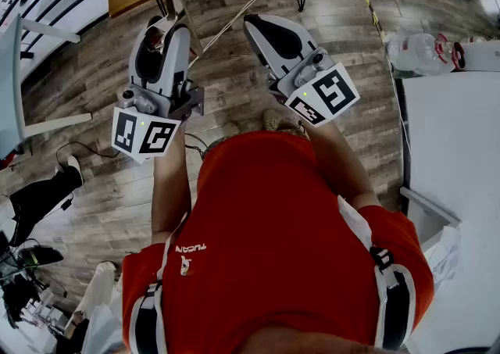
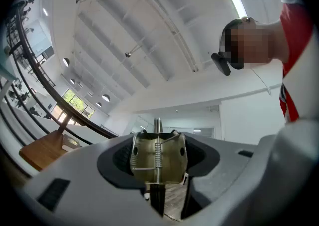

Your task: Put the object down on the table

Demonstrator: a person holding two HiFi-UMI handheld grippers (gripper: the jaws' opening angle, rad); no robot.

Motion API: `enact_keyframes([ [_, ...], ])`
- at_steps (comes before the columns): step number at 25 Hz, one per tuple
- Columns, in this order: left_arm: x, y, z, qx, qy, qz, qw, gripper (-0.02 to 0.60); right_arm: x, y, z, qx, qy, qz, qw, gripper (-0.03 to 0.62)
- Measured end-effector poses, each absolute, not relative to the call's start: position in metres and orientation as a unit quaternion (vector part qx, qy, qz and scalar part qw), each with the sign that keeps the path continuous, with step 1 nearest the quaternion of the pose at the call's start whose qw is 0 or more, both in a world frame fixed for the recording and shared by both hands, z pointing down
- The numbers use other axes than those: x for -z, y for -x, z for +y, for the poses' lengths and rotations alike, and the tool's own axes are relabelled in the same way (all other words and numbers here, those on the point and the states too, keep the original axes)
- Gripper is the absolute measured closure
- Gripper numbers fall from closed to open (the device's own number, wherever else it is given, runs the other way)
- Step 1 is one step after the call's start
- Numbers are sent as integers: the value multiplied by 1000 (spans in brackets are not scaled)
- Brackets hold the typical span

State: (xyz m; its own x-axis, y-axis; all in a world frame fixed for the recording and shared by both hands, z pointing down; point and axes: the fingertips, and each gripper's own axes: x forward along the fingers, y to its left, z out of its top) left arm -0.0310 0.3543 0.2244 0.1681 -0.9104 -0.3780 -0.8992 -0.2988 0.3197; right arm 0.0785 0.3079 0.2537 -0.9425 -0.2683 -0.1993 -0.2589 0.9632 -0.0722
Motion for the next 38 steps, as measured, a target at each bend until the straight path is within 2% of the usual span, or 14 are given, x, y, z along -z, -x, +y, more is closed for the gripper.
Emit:
enact_keyframes([
  [4,-231,46,352,254,-770,-586,17,362,-255,-67,304,40,139,982,119,569],
  [20,-254,85,295,247,-782,-569,52,362,-273,-42,243,33,180,978,96,569],
  [38,-285,142,42,203,-781,-585,84,362,-296,27,4,7,160,985,69,569],
])
